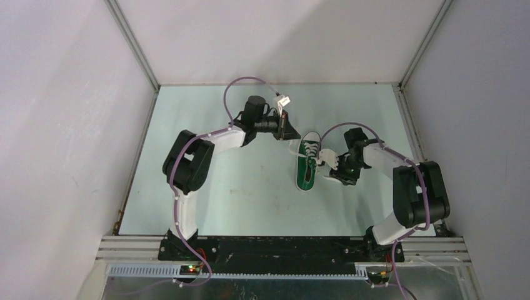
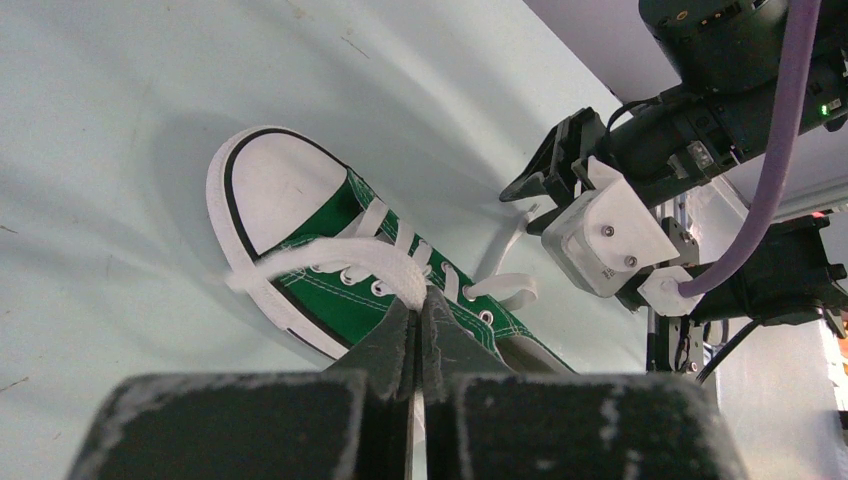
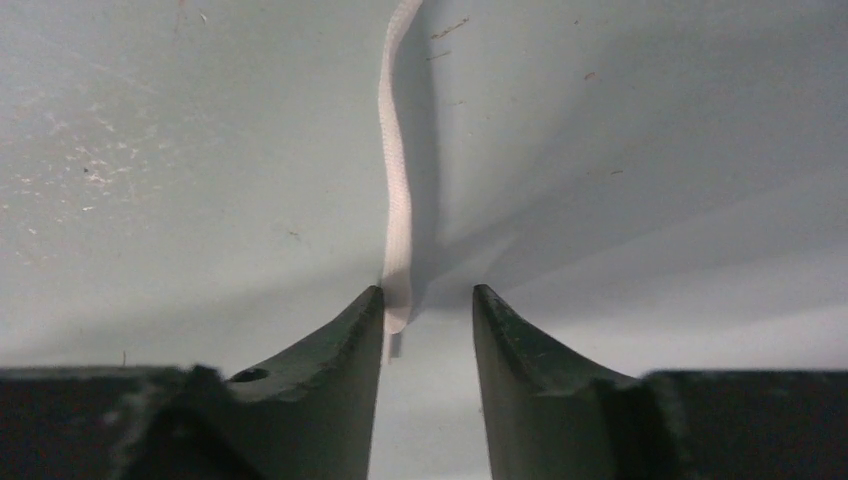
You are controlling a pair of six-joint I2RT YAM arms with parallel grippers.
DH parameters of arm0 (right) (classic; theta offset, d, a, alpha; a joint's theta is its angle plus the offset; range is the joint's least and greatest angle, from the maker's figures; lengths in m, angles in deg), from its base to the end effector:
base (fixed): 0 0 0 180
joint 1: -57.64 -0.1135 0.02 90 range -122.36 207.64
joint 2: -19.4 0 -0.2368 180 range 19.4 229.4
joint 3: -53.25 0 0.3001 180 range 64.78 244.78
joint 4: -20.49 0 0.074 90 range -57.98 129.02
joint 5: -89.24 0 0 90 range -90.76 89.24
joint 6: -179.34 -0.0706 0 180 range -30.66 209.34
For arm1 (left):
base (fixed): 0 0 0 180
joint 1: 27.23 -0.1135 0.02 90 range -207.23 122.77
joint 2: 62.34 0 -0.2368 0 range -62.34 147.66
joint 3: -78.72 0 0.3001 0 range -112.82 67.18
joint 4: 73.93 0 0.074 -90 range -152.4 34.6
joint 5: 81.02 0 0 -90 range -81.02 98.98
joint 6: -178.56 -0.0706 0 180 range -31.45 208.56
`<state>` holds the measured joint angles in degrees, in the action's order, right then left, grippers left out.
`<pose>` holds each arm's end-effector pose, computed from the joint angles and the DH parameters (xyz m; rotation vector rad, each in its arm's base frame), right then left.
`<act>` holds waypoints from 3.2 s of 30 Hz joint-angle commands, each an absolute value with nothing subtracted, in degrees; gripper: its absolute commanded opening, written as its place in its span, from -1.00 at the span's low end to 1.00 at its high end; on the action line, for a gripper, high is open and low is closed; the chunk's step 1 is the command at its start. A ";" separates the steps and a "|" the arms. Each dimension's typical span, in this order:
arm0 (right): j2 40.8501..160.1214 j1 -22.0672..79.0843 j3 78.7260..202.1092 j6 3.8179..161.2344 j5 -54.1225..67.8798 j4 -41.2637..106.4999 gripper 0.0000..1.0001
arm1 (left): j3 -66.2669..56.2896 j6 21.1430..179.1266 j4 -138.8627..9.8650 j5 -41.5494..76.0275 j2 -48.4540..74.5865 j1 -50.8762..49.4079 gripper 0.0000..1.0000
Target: Tie the shoes
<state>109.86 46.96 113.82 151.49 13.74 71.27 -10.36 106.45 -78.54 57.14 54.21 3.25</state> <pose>0.2966 0.0739 0.0603 -1.7320 2.2976 0.2278 0.4074 -0.3008 0.1399 0.8081 1.9211 -1.3579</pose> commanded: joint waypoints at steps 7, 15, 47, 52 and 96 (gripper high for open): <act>107.41 48.11 115.10 148.98 11.70 63.15 -1.00 | -10.66 102.84 -76.84 58.65 49.81 3.44 -1.00; 100.21 49.76 133.89 140.09 23.86 69.74 -1.00 | -12.63 97.44 -72.39 61.47 50.02 3.65 -1.00; 105.23 43.05 146.70 117.12 37.90 61.47 -1.00 | -19.40 94.78 -75.67 58.35 52.69 9.02 -0.21; 105.34 43.09 146.78 116.55 38.23 61.74 -1.00 | -19.30 100.35 -79.37 57.21 53.54 9.07 -0.13; 132.72 47.30 157.38 128.38 53.85 77.21 -0.16 | -13.21 112.06 -90.96 70.17 55.92 5.03 -0.95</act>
